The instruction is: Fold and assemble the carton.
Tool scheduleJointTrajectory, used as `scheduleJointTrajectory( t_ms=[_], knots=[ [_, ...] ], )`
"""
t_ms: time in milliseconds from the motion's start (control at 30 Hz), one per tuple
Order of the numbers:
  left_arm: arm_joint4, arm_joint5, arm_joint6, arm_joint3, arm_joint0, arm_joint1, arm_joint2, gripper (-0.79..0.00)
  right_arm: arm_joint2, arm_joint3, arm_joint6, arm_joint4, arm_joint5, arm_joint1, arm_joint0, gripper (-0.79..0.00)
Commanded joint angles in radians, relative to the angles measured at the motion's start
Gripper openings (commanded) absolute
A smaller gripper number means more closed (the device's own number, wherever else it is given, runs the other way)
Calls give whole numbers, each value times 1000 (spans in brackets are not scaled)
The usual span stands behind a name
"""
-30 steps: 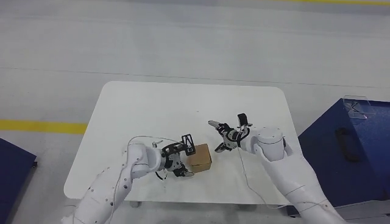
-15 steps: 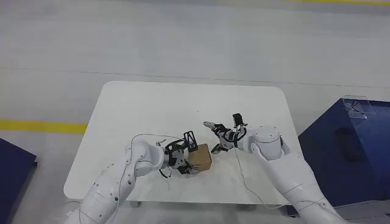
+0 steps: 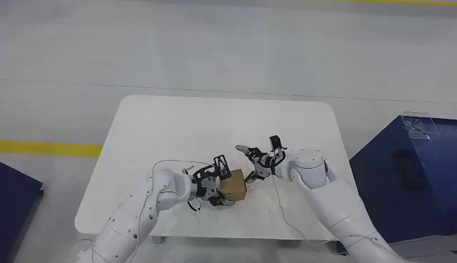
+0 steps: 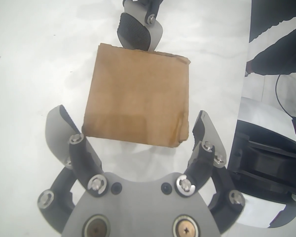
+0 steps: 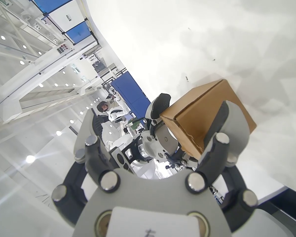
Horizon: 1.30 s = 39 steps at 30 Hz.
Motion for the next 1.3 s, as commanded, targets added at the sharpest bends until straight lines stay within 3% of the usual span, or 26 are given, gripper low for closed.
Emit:
scheduleJointTrajectory(
  t_ms=[0,100,167,267,567,600,667,733,867,1033,1167,1267],
  knots=[
    [1,1,-2,-4,4,2,-5,-43,-1,2,0,2,0,-1,0,0],
    [0,-1,-8,-15,11,6,-10,-58,-2,5,-1,2,-1,-2,-1,0],
    [-4,0,-12,-21,16,8,-15,-142,-1,5,-2,3,-3,-2,-1,0],
    [-7,1,-18,-32,22,11,-20,-163,1,5,-5,1,-4,-2,-3,0],
    [-10,-1,-28,-58,38,19,-33,-329,9,1,-7,-2,-1,-1,-7,0],
    [-12,-1,-28,-62,40,20,-34,-376,12,2,-9,0,-3,-1,-7,0],
    [-29,-3,-23,-69,47,21,-40,-554,25,9,-13,10,-3,0,-4,0],
    [-52,-1,-23,-80,55,23,-46,-785,46,19,-17,30,-1,2,1,0],
    [-213,-13,-41,-87,70,24,-68,-785,104,44,-22,81,2,7,12,0],
    [-669,-19,-207,-45,61,22,-80,-785,170,70,-9,135,24,17,21,0],
    [-1071,97,-455,39,11,19,-60,-785,185,70,7,139,35,23,16,0],
    [-1203,210,-589,126,-54,11,-44,-785,183,66,12,134,38,25,8,0]
  ],
)
